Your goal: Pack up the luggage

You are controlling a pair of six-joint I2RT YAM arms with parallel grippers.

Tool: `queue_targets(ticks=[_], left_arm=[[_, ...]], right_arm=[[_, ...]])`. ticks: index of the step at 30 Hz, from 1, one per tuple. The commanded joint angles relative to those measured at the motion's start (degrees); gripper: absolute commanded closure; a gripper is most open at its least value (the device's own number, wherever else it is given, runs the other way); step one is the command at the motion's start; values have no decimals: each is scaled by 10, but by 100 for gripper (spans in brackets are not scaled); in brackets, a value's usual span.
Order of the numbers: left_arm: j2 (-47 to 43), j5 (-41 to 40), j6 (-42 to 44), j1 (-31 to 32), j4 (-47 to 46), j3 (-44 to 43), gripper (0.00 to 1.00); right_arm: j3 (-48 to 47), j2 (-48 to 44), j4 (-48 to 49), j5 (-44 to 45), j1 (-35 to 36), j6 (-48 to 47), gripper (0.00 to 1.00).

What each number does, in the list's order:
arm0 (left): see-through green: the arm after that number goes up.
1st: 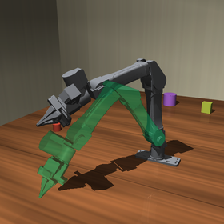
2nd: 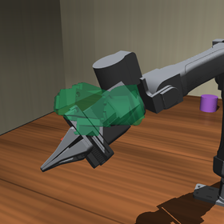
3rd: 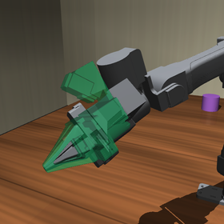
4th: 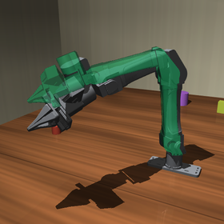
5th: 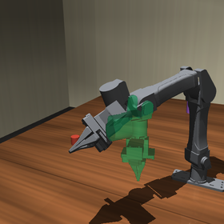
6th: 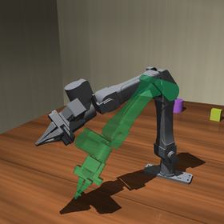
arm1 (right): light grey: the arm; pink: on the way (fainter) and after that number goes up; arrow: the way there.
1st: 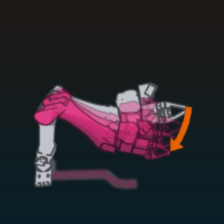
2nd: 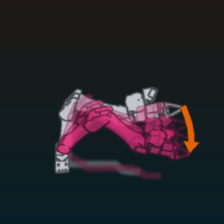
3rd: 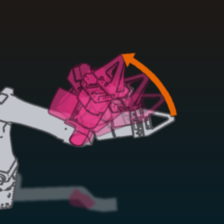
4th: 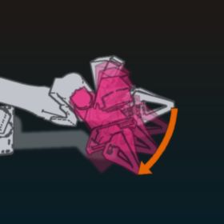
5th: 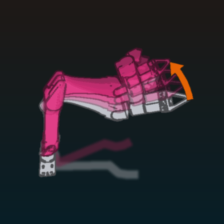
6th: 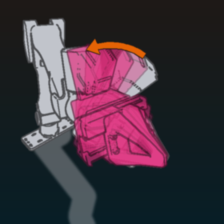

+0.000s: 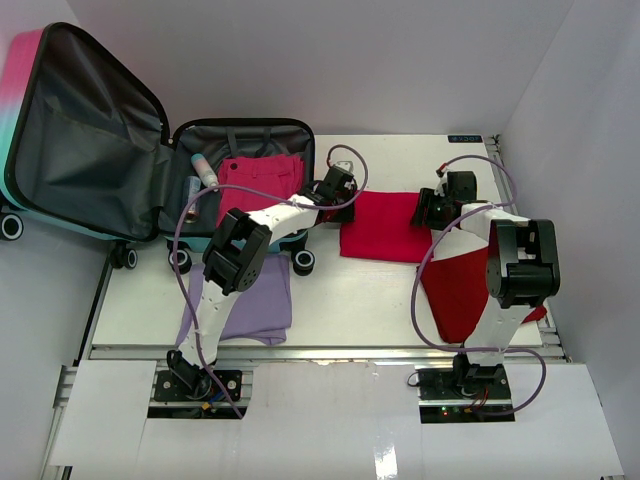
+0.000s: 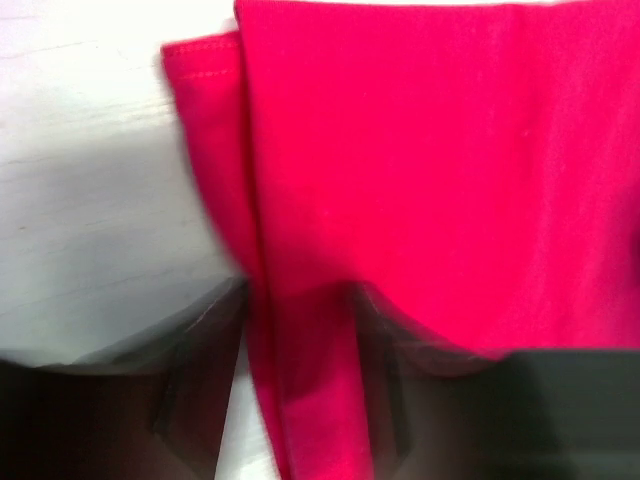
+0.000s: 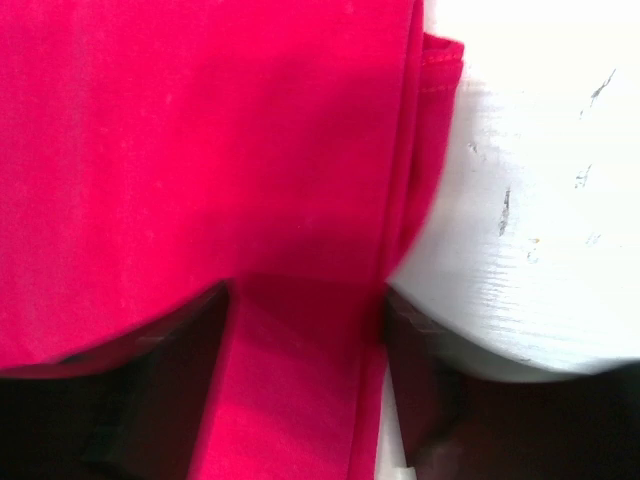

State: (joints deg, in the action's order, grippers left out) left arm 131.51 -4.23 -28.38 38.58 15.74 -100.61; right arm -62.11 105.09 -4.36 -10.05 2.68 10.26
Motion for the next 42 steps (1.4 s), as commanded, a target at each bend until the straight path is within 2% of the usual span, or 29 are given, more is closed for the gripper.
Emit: queue_targets(ticks=[1,3,4,6,9,12,20,31,36,42], left_arm=[[1,60,-5,2,-18,17,77],[-3,62,-5,2,-20,21,95],[-5,62,-5,2,-19,22,100],[-12,58,-4,2,-21,25,100],[-22,55,-4,2,-20,26,100],[-36,56,0,2,-20,25,100],[-90,22,17,9,-17,33,100],[-134,-11,43,16,12,20,100],[-144,-36,66,16,57,-33,100],[-139,-74,102,8,157,-145,100]], right_arm=[[1,8,11,-15,9,5,49],[-1,9,11,-15,12,6,59],[-1,9,11,-16,14,6,63],[-1,7,11,-11,16,6,68],[-2,0,9,-8,20,7,88],[-3,-14,6,6,28,8,92],[-2,-77,-9,59,54,3,92],[5,-121,-15,78,68,3,92],[-23,-137,-31,82,89,4,92],[-88,-158,-57,73,125,18,92]])
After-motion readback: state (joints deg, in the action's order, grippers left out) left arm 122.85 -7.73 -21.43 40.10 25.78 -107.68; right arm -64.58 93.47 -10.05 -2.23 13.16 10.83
